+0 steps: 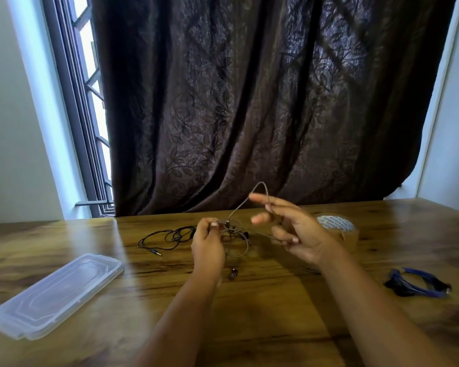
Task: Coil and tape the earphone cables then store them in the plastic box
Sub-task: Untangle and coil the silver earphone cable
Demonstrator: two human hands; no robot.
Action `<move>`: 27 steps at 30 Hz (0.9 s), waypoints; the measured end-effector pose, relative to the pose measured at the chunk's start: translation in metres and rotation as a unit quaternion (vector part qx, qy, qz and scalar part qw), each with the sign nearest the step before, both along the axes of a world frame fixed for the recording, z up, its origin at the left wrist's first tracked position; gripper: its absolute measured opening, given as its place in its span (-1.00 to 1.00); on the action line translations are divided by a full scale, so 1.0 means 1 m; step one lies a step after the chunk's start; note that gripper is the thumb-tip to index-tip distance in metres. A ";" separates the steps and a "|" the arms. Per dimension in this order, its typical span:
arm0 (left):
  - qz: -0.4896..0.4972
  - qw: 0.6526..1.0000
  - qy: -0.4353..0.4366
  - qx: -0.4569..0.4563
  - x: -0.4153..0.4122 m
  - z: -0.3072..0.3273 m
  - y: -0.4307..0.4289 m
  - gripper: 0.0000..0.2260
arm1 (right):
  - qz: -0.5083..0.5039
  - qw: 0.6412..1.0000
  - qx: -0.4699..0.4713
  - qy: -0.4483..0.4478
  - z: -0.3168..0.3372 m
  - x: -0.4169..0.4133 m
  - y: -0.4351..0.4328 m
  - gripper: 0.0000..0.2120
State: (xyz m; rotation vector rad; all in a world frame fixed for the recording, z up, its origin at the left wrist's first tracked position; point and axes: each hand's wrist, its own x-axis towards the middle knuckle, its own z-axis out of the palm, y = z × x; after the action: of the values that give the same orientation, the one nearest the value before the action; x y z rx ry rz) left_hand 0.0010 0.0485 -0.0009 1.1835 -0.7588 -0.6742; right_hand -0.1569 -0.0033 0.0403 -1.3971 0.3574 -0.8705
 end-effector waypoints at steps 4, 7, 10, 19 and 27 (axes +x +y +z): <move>-0.023 0.988 0.155 0.005 0.005 0.004 0.002 -0.80 | 0.058 0.961 -0.063 0.264 0.002 -0.004 0.002 -0.81; -0.064 0.965 0.255 -0.002 0.016 0.007 0.006 -0.82 | 0.015 0.865 -0.126 0.486 -0.010 0.001 0.002 -0.68; -0.119 0.960 0.252 -0.014 0.016 0.008 0.006 -0.80 | -0.149 0.855 -0.188 0.460 -0.023 0.007 -0.001 -0.37; -0.263 0.960 0.091 -0.012 -0.001 0.009 0.010 -0.74 | -0.352 0.773 -0.309 0.429 -0.040 0.019 -0.011 -0.38; -0.196 0.979 0.058 -0.011 0.005 0.007 0.010 -0.83 | -0.358 0.839 -0.329 0.245 -0.028 0.024 -0.006 -0.78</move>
State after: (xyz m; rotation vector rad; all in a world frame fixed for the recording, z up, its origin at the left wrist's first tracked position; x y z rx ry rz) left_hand 0.0063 0.0580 0.0058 0.9719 -0.9088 -1.0500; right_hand -0.1331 -0.0090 0.0128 -2.1949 1.1034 -1.3075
